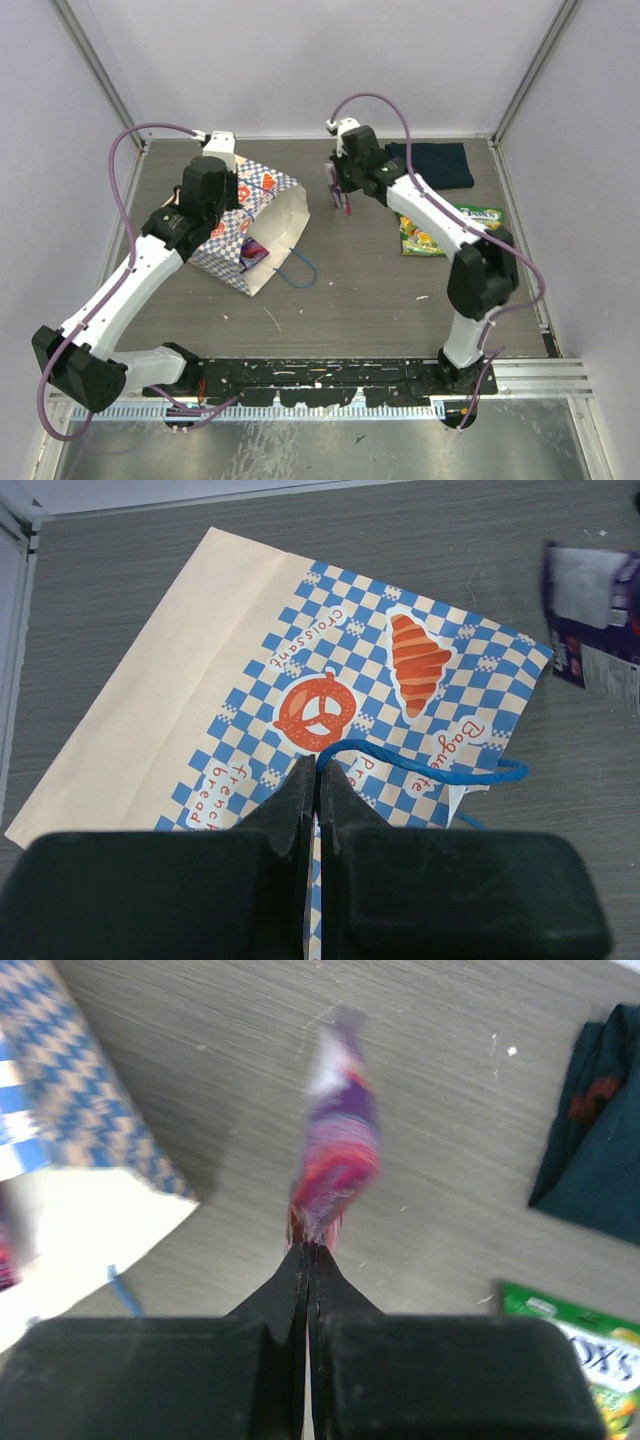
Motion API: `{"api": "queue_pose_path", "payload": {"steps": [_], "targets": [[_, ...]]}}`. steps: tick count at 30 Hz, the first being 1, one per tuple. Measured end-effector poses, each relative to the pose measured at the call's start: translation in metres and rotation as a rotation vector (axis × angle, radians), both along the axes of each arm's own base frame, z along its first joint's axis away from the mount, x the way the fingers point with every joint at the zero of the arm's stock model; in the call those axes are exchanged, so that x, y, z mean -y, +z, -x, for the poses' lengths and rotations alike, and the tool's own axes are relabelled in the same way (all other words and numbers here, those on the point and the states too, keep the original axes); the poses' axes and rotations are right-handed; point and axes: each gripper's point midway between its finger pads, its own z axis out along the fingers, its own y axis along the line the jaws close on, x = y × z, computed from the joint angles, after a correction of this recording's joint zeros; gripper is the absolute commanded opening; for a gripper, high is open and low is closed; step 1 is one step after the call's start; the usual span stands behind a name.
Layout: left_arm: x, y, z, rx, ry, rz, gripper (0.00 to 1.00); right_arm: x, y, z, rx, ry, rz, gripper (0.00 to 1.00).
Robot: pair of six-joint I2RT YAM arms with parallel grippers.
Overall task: Take the snacks out of the paper bag
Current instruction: Place the snack at the center of the board.
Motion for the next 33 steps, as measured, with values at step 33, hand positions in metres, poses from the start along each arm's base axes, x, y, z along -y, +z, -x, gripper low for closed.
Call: {"api": "queue_pose_path", "payload": {"steps": [33], "targets": [[-0.059,-0.011,-0.019,-0.037,0.238,-0.043,0.0,0.015,-0.085,0.03,0.002,0.069,0.217,0.01]]}}
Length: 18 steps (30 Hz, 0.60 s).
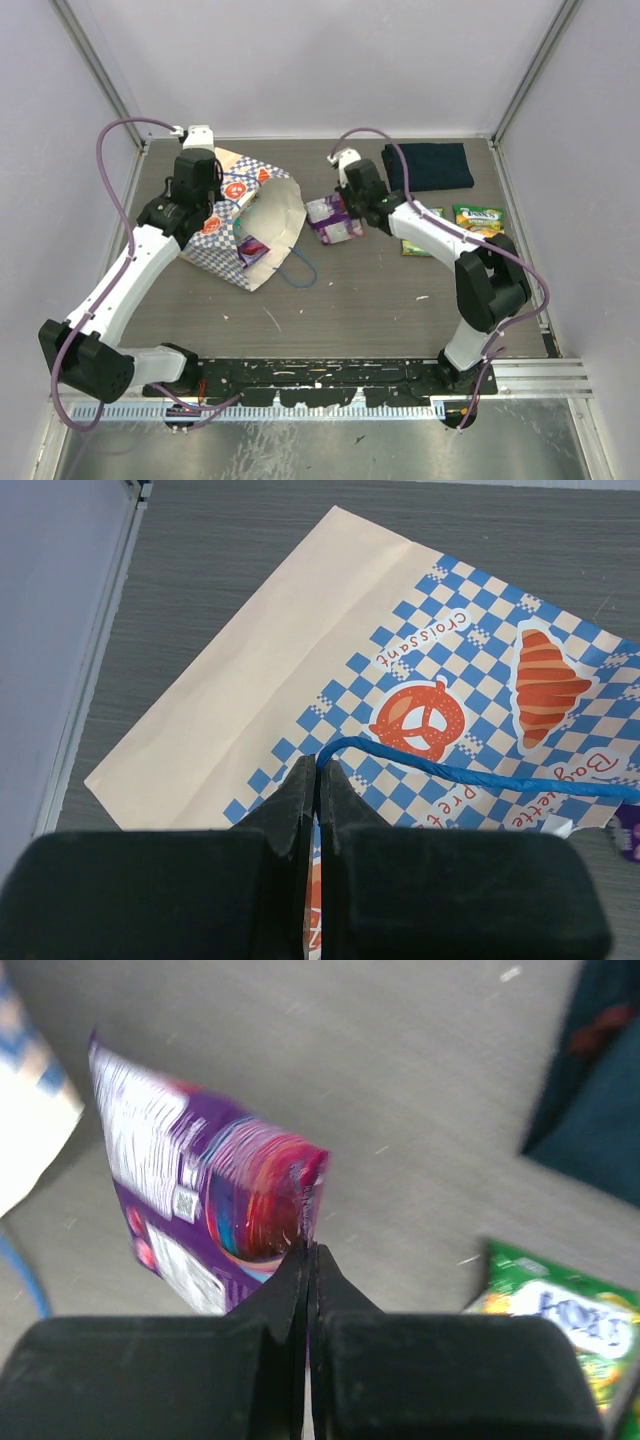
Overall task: Take the snacks out of the paper bag
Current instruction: Place the snack at the center of the board.
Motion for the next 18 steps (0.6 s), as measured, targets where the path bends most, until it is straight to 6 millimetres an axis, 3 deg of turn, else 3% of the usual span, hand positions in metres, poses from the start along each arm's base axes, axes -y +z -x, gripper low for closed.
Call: {"api": "queue_pose_path", "payload": {"steps": [6,11,14,17,18], "targets": [[0.004,0.008,0.0,0.031,-0.034,0.031,0.0,0.033,0.064,-0.061,0.158,-0.028,0.115,0.01],[0.003,0.013,0.002,0.043,-0.054,0.036,0.0,0.025,0.099,-0.086,0.269,0.076,0.239,0.01],[0.0,0.016,0.005,0.061,-0.059,0.042,0.0,0.011,0.093,-0.085,0.264,0.171,0.284,0.01],[-0.002,0.016,0.01,0.068,-0.063,0.046,0.0,-0.015,0.056,-0.072,0.189,0.269,0.335,0.02],[-0.002,0.016,0.011,0.068,-0.064,0.046,0.0,-0.027,0.038,-0.065,0.158,0.306,0.345,0.07]]}}
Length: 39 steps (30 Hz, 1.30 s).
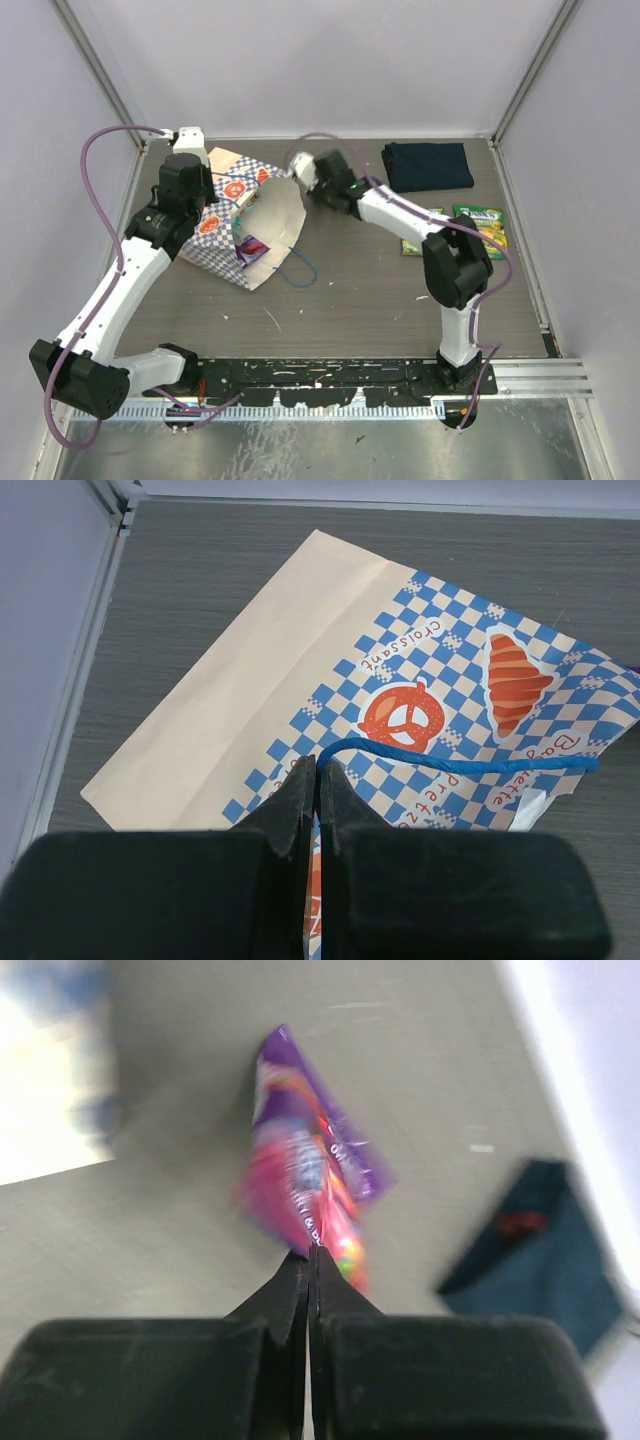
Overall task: Take the snacks out of the paper bag
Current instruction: Place the snack at the center of the board.
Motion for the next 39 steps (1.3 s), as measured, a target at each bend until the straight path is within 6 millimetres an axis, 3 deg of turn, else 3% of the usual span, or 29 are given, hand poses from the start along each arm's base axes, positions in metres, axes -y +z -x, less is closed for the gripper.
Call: {"api": "queue_pose_path", "payload": {"steps": [1,2,4,5,7,10,12,16,19,22,27,30,39], "targets": [[0.0,0.0,0.0,0.001,0.0,0.0,0.0,-0.013,-0.022,0.011,-0.042,0.033,0.019,0.24],[0.0,0.001,0.0,0.003,-0.001,0.002,0.0,-0.022,-0.04,0.023,-0.08,0.062,0.035,0.51],[0.0,0.001,-0.001,0.004,-0.002,0.003,0.0,-0.034,-0.087,0.061,-0.192,0.113,0.081,0.91],[0.0,0.001,-0.001,0.004,-0.004,0.004,0.0,-0.037,-0.105,0.081,-0.241,0.139,0.104,0.99],[0.001,0.0,-0.001,0.002,-0.009,0.006,0.0,-0.04,-0.128,0.113,-0.316,0.176,0.137,1.0],[0.002,0.0,-0.001,0.002,-0.015,0.009,0.0,-0.045,-0.097,0.113,-0.269,0.165,0.056,1.0],[0.002,0.0,-0.001,0.001,-0.016,0.009,0.0,-0.041,-0.069,0.105,-0.232,0.126,-0.038,0.98],[0.003,0.0,-0.001,0.0,-0.02,0.008,0.0,-0.015,0.004,0.073,-0.094,-0.039,-0.347,0.82],[0.003,0.0,-0.001,0.0,-0.025,0.008,0.0,0.003,0.028,0.046,-0.026,-0.186,-0.507,0.8],[0.004,0.0,-0.001,-0.001,-0.028,0.008,0.0,-0.005,0.003,0.032,-0.073,-0.278,-0.576,0.8],[0.003,0.0,-0.001,-0.002,-0.03,0.002,0.0,-0.027,-0.09,0.033,-0.268,-0.385,-0.572,0.71],[0.003,0.0,-0.001,-0.003,-0.032,-0.007,0.0,-0.029,-0.128,0.038,-0.334,-0.437,-0.547,0.69],[0.003,-0.001,-0.001,-0.004,-0.034,-0.013,0.0,-0.015,-0.123,0.022,-0.267,-0.5,-0.514,0.69]]}}
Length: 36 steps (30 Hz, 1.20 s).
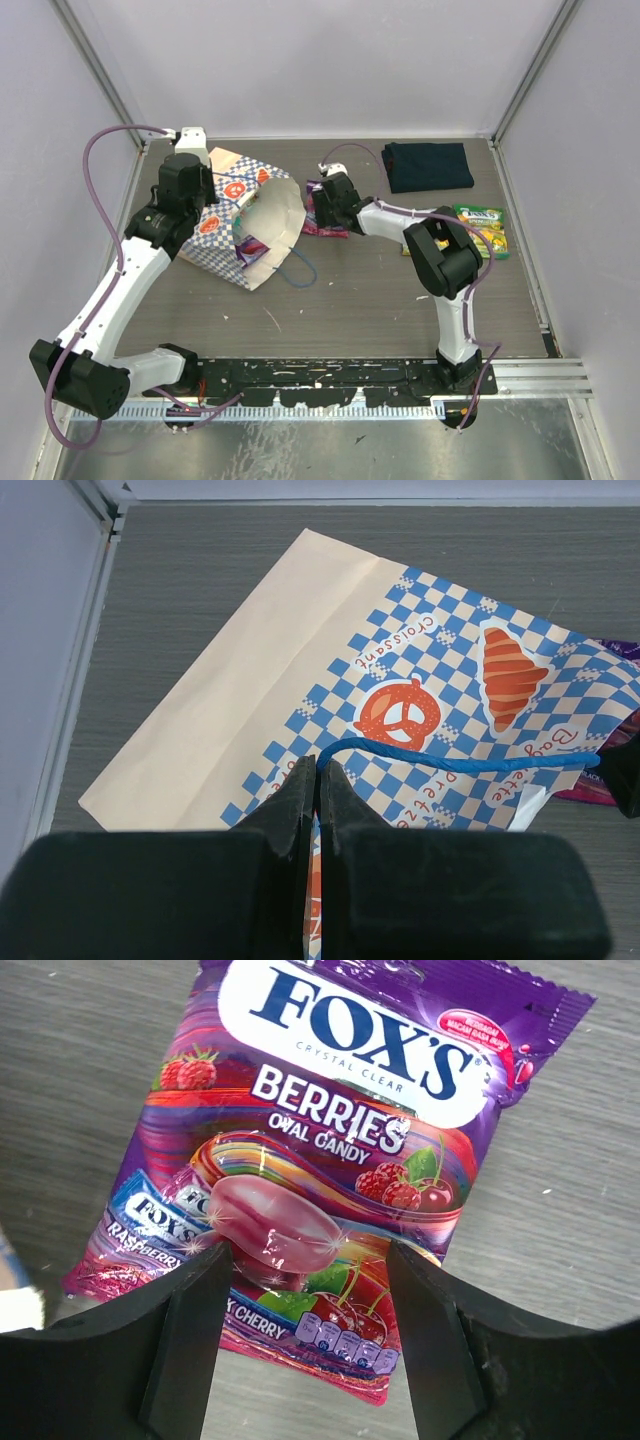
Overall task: Take the snacks out of the paper bag
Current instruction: Place the snack at the center of the board, then take out the snack from the paper bag.
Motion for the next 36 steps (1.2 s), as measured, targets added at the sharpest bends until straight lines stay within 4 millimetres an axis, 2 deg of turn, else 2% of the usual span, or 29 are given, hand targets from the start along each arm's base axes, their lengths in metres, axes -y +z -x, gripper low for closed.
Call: {"api": "queue_pose_path", "payload": {"steps": [7,9,12,13,16,18,20,23,25,26,28,30,33,34,36], "targets": [[0.0,-0.002,-0.001,-0.006,0.0,-0.002,0.0,0.033,-0.005,-0.029,0.011,-0.062,0.021,0.69],[0.0,-0.004,0.0,-0.01,0.0,-0.003,0.0,0.044,-0.005,-0.035,0.015,-0.082,0.023,0.75],[0.0,-0.006,0.0,-0.016,-0.001,-0.006,0.0,0.056,-0.003,-0.042,0.02,-0.097,0.024,0.96],[0.0,-0.006,0.0,-0.017,0.0,-0.006,0.0,0.059,-0.003,-0.044,0.024,-0.099,0.019,1.0],[0.0,-0.007,0.001,-0.019,-0.001,-0.007,0.0,0.064,0.008,-0.045,0.064,-0.117,-0.033,1.0],[0.0,-0.008,0.001,-0.02,-0.002,-0.007,0.0,0.074,0.026,-0.032,0.107,-0.169,-0.132,1.0],[0.001,-0.009,0.001,-0.023,-0.007,-0.005,0.0,0.079,0.054,-0.019,0.164,-0.209,-0.273,1.0],[0.005,-0.012,-0.001,-0.033,-0.023,0.001,0.0,0.076,0.114,-0.013,0.265,-0.231,-0.482,0.99],[0.009,-0.016,-0.002,-0.045,-0.042,0.01,0.0,0.067,0.151,-0.008,0.339,-0.222,-0.602,0.96],[0.011,-0.017,-0.002,-0.049,-0.051,0.016,0.0,0.058,0.164,0.002,0.363,-0.203,-0.652,0.96],[0.015,-0.018,-0.002,-0.054,-0.069,0.027,0.0,0.031,0.174,0.032,0.363,-0.149,-0.726,0.94],[0.02,-0.018,-0.002,-0.056,-0.085,0.046,0.0,-0.011,0.172,0.075,0.314,-0.052,-0.789,0.91],[0.023,-0.019,-0.001,-0.059,-0.099,0.06,0.0,-0.061,0.162,0.124,0.229,0.054,-0.86,0.86],[0.024,-0.019,-0.001,-0.059,-0.101,0.063,0.0,-0.075,0.156,0.137,0.198,0.079,-0.885,0.85],[0.025,-0.018,-0.001,-0.057,-0.104,0.068,0.0,-0.095,0.143,0.148,0.149,0.1,-0.921,0.83]]}}
